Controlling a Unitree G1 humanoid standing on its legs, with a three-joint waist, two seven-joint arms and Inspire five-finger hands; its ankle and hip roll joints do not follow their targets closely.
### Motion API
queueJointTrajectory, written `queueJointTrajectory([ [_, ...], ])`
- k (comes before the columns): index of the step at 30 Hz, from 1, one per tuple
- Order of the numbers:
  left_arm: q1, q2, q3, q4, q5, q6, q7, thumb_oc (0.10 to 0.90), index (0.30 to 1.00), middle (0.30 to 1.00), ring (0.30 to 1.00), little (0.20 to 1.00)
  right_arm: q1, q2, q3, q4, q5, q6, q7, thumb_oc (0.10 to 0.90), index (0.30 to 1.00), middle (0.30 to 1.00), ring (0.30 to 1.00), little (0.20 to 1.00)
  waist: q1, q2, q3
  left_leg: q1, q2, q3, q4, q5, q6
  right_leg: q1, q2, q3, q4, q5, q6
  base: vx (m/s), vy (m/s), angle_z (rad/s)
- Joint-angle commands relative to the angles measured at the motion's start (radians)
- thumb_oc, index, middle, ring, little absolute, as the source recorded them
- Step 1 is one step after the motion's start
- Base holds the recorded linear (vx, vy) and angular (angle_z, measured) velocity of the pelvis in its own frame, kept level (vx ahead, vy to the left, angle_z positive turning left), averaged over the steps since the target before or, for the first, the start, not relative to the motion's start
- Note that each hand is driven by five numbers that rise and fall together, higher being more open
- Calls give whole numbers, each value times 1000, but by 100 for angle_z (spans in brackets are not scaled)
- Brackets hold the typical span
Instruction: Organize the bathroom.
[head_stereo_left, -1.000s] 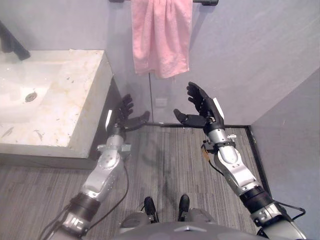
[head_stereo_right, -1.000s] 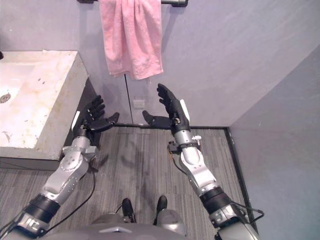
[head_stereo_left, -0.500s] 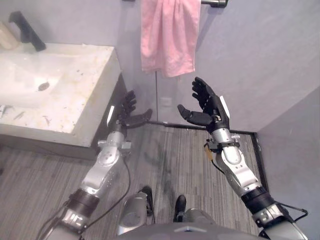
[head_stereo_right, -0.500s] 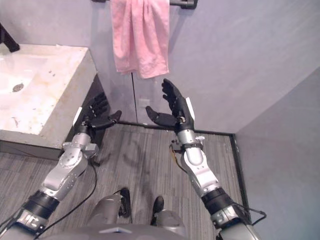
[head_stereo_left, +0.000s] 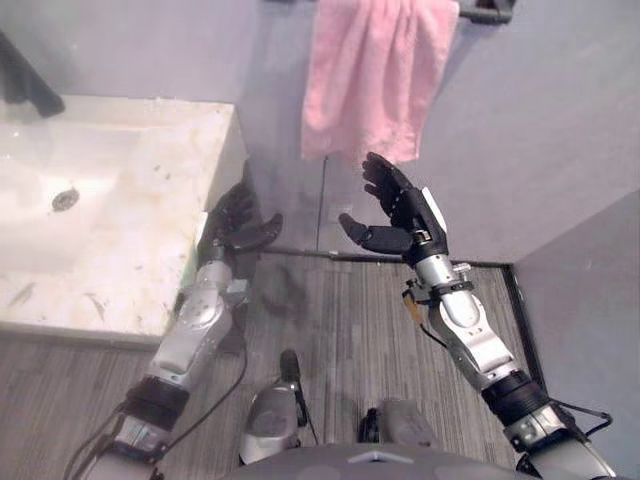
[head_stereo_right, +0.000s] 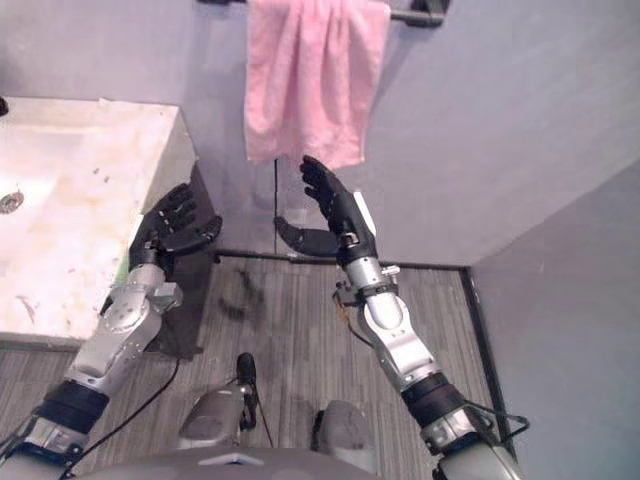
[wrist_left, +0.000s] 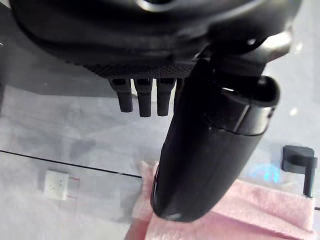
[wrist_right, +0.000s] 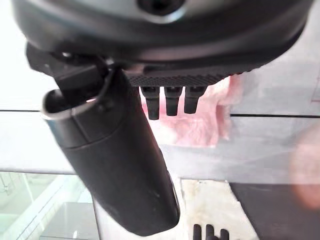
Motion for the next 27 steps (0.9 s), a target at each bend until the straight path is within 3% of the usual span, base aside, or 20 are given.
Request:
queueJointTrajectory([
  [1,-5,-25,-16,-71,22,-111,27,800,900,900,900,900,-47,14,-19,-96,-55,-113,-8,800,900,900,900,900,-25,64,-159,1,-38,-73,-86,13,-23,49,27,-129,-57,-94,-58,198,-21,8],
  [2,-5,-29,-17,-74,29,-113,30,800,900,900,900,900,-51,16,-15,-104,-72,-108,-19,800,900,900,900,900,-24,64,-159,6,-41,-73,-83,16,-28,58,20,-147,-113,-103,-65,248,-112,10],
  [3,-6,-33,-20,-84,32,-116,40,800,900,900,900,900,-58,14,-4,-129,-103,-100,-60,800,900,900,900,900,-29,51,-158,23,-55,-71,-75,5,-42,83,12,-187,-381,-108,-82,215,-164,4],
  [4,-5,-33,-25,-88,31,-124,45,800,900,900,900,900,-58,8,-1,-147,-111,-95,-88,800,900,900,900,900,-37,41,-153,37,-64,-72,-74,-8,-49,102,18,-202,-517,-87,-86,178,-168,-9],
  [5,-6,-33,-27,-88,32,-126,47,800,900,900,900,900,-58,6,-1,-150,-115,-96,-97,800,900,900,900,900,-38,39,-151,41,-66,-72,-73,-11,-50,106,19,-204,-538,-80,-86,117,-159,-15],
  [6,-10,-39,-34,-85,43,-135,56,800,900,900,900,900,-57,1,-1,-153,-127,-110,-139,800,900,900,900,900,-46,28,-148,57,-78,-72,-78,-27,-52,103,16,-194,-622,-26,-78,107,-137,-8],
  [8,-7,-44,-43,-92,48,-136,66,800,900,900,900,900,-57,3,-1,-152,-160,-126,-202,800,900,900,900,900,-58,28,-144,68,-83,-83,-75,-44,-47,83,36,-138,-614,-18,-79,142,-168,23],
  [16,19,-48,-29,-135,50,-109,82,800,900,900,900,900,-61,18,-3,-174,-244,-111,-306,800,900,900,900,900,-45,15,-176,81,-85,-112,-87,-53,-50,139,69,-142,-709,-4,-103,129,-146,14],
  [27,36,-22,17,-171,77,-168,111,800,900,900,900,900,-80,-23,-35,-246,-355,-82,-435,800,900,900,900,900,-51,1,-187,80,-61,-93,-39,-80,-62,176,92,-137,-734,-22,-128,44,-107,6],
])
